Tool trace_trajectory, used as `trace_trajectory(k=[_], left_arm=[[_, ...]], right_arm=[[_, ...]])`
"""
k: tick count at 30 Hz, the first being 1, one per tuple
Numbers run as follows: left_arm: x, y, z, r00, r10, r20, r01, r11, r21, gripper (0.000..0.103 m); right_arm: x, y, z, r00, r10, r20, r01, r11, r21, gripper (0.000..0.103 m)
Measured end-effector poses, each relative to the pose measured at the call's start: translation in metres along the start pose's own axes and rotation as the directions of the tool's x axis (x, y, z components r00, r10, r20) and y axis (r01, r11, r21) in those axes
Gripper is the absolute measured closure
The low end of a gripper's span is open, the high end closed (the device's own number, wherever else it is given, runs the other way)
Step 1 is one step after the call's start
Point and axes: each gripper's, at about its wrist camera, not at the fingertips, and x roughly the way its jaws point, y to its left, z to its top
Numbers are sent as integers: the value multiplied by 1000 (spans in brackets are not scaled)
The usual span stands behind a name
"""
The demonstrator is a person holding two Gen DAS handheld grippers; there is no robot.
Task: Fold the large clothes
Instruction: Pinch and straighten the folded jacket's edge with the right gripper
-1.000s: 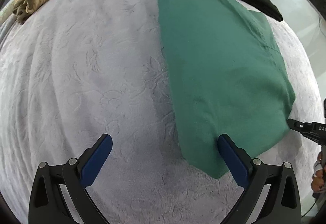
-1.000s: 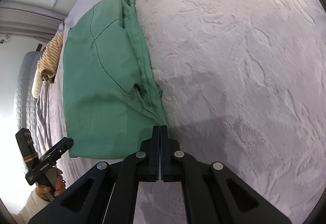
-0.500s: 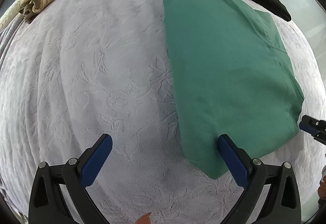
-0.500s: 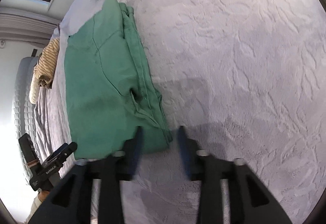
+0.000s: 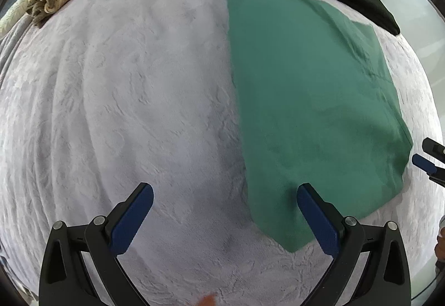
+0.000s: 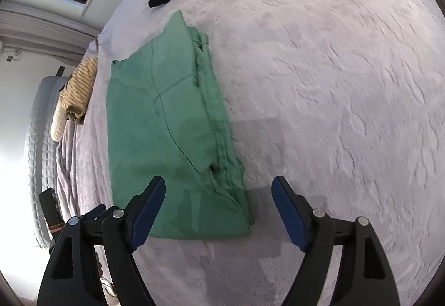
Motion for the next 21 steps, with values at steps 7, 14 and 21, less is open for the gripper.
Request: trace_trajectory(k=[7,14,21], left_arm=[[1,0,21,998,-61,15,61,998,2,0],[5,3,48,979,-199,40,199,980,-6,0],[48,13,64,929,-364,-60,362,931,-51,0]], right_arm=[[10,4,18,1000,30,-7,-30,999,-22,0],[21,11,46,992,114,-47,-116,992,-52,0],[61,12,83,952,271,-145,-280,959,-47,0]])
